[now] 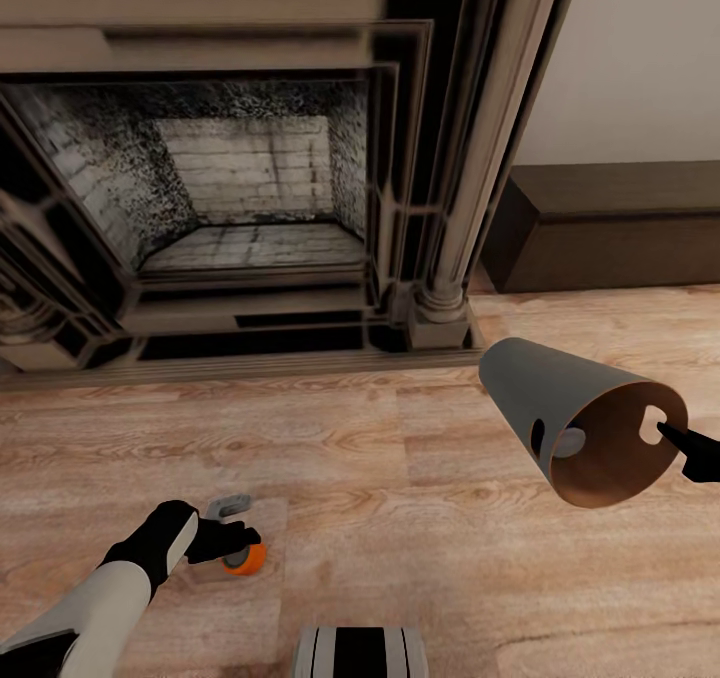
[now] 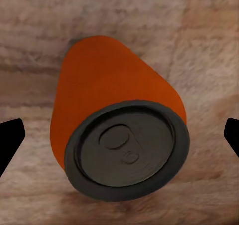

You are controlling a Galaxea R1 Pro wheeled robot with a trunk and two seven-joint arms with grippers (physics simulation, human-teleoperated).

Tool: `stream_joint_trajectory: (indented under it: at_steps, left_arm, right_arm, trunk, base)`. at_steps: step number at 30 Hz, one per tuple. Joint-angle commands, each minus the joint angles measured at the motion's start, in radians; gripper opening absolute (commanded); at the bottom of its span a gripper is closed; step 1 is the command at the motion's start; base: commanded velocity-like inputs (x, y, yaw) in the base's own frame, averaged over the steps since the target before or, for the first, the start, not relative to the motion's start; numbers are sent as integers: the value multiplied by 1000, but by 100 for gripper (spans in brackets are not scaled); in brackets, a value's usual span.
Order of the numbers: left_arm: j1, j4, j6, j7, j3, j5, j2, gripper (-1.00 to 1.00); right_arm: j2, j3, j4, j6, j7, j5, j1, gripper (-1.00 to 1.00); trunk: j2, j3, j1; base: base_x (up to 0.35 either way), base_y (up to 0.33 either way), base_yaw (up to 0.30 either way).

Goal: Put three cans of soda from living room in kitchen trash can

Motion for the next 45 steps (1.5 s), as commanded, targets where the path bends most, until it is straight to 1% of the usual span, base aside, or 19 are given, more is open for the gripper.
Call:
stream_joint_trajectory:
  at_steps: [1, 16, 30, 31, 45]
  left_arm:
    - [0, -1, 0, 0, 0, 0, 0, 100]
    - [0, -2, 0, 0, 0, 1, 0, 100]
    - [0, -1, 0, 0, 0, 1, 0, 100]
    - [0, -1, 0, 0, 0, 1, 0, -100]
    - [0, -1, 0, -1, 0, 2, -1, -100]
  right_arm:
    - [0, 0, -1, 6, 5, -9, -1, -100]
    - [1, 0, -1, 8, 20, -9, -1, -100]
    - [2, 0, -1, 8, 22, -9, -1, -100]
    - [2, 0, -1, 8, 22, -9, -1, -100]
    - [2, 0, -1, 7, 22, -9, -1, -100]
  trunk:
    - [0, 0, 0]
    - [0, 0, 0]
    - [0, 0, 0]
    - [0, 0, 0]
    - [0, 0, 0]
  base:
    - [0, 0, 0]
    - [0, 0, 0]
    - [0, 0, 0]
    - [0, 0, 0]
    - [0, 0, 0]
